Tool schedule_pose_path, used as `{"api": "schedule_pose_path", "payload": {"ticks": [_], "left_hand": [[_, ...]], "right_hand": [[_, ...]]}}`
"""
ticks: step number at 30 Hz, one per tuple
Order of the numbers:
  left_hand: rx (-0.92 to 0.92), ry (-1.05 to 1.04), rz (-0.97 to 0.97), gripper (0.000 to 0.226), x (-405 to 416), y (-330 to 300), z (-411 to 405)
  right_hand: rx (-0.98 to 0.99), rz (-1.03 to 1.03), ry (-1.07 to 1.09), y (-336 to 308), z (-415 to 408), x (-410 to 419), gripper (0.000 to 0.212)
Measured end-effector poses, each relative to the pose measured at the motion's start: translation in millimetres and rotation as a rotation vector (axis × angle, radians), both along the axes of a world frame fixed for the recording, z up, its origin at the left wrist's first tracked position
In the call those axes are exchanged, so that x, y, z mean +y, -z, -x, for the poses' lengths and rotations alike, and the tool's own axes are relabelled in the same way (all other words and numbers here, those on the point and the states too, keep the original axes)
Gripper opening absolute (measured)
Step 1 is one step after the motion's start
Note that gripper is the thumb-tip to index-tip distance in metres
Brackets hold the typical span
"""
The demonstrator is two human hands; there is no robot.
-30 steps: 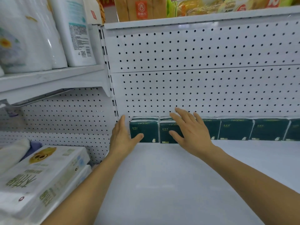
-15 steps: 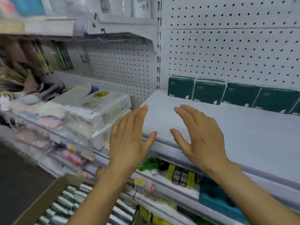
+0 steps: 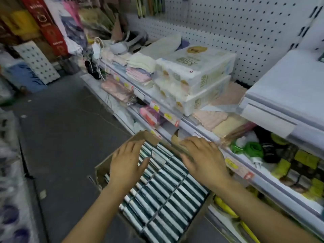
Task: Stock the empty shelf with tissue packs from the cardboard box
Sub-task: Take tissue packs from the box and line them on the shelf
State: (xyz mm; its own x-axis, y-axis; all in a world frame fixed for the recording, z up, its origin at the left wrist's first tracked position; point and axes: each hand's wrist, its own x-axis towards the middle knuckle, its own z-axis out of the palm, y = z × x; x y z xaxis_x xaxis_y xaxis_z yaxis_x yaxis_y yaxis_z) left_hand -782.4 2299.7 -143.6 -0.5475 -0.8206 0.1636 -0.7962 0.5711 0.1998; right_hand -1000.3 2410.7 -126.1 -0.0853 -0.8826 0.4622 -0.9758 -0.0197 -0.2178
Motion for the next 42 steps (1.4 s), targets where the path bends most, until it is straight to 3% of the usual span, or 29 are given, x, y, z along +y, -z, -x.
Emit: {"api": "schedule_pose_path", "payload": {"ticks": [5,12,19,23,26,29,31,33,36,38,42], "left_hand": [[-0.086,-0.051,-0.209,0.053,-53,57,-34],[-0.137,0.024,-0.554,0.047,-113,163,-32],[-0.179,0.167,-0.641,0.054,-143,238,-22],[-0.251,0.249,-0.683,0.058,-157,251,-19],[-0.330,0.329,-0.769,0.057,-168,250,-10],[-0.586,0.462,-0.501,0.050,-169,247,-1],[-0.648,0.516,-0.327,0.044,-167,244,1],[-0.568,0.451,-0.285,0.039,-164,234,0],[-0.312,0.257,-0.397,0.025,-152,207,-3],[-0.101,0.065,-0.599,0.028,-140,185,-6],[0.627,-0.332,-1.165,0.034,-98,126,0]], "right_hand": [[-0.123,-0.318,0.069,82,-30,-54,0.023],[-0.161,-0.620,0.217,170,-40,-113,0.029],[0.055,-0.744,0.264,233,-42,-164,0.041],[0.292,-0.794,0.298,260,-49,-179,0.046],[0.297,-0.818,0.327,268,-48,-188,0.042],[0.177,-0.754,0.318,264,-44,-187,0.042],[0.049,-0.635,0.312,254,-43,-181,0.042],[-0.086,-0.511,0.321,238,-45,-173,0.037],[-0.161,-0.329,0.356,210,-49,-150,0.032],[-0.163,-0.234,0.372,188,-50,-127,0.034],[-0.242,-0.210,0.302,144,-47,-71,0.030]]}}
